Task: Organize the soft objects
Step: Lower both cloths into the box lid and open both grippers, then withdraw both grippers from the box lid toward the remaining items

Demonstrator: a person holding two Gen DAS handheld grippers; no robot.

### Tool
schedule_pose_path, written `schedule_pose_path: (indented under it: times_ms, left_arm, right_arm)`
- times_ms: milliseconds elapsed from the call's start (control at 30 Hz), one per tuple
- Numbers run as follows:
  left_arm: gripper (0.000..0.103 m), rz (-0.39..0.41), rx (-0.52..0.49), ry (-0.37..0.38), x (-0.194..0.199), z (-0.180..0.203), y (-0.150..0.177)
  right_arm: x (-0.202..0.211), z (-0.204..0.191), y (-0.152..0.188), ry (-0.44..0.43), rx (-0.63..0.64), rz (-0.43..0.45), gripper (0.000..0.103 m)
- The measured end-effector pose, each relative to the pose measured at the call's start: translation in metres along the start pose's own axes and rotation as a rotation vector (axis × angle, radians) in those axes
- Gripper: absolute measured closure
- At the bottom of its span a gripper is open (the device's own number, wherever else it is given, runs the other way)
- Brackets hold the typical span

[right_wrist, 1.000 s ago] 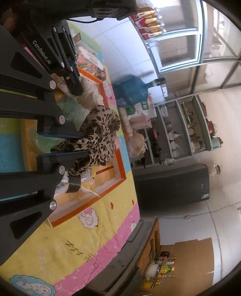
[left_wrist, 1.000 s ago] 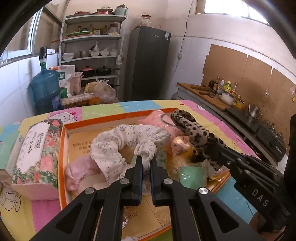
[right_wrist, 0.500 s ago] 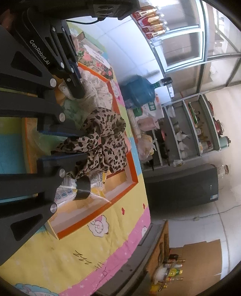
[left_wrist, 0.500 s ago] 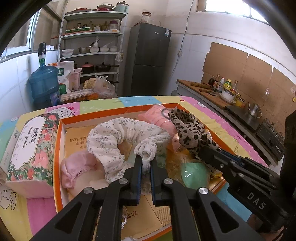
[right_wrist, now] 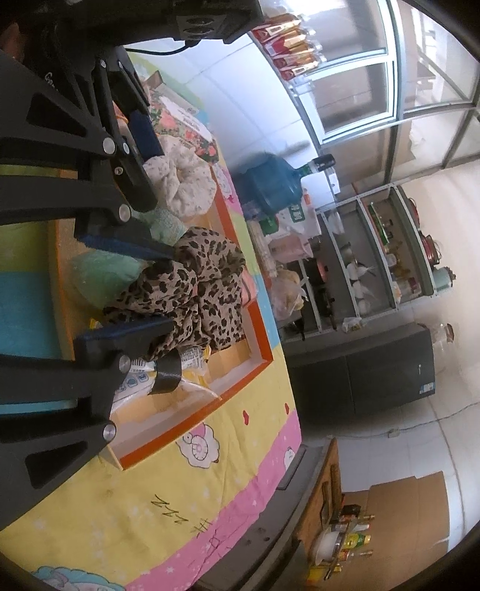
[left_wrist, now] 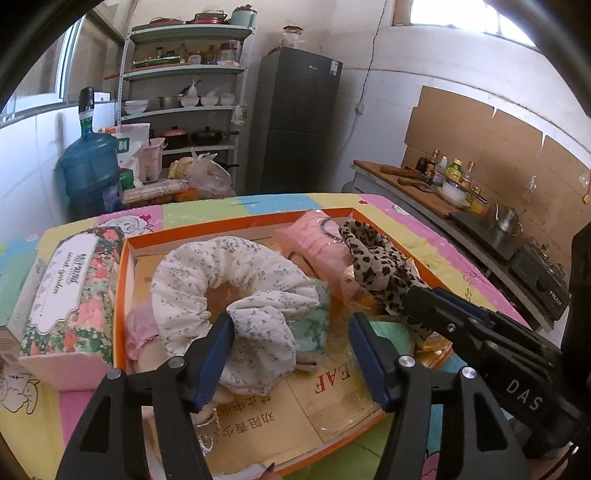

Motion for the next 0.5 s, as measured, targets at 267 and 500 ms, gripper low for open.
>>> schedule_pose_path:
  times_ms: [267,500]
  left_arm:
    - [0.035,0.018,-0.005,-0.009,0.015,-0.003,0.003]
    - [0.031,0.043,0.018,-0.016,0.031,-0.011,0.003]
  right_arm:
    - [0.008,-0.001,0.001,0.000,0.001,0.000,0.060]
    - [0.021,-0.010,0.003,-0.006,0.012,0.017,0.060]
Point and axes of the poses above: each gripper's, at about its wrist camera, not at the fingertips, and x roughly against the way its jaws point, z to its right, y to its underside, the point moved 2 cm from there along -x, roughly the way its jaws point, and after that the axes turned 9 degrees about -y, right-handed, at the moved point
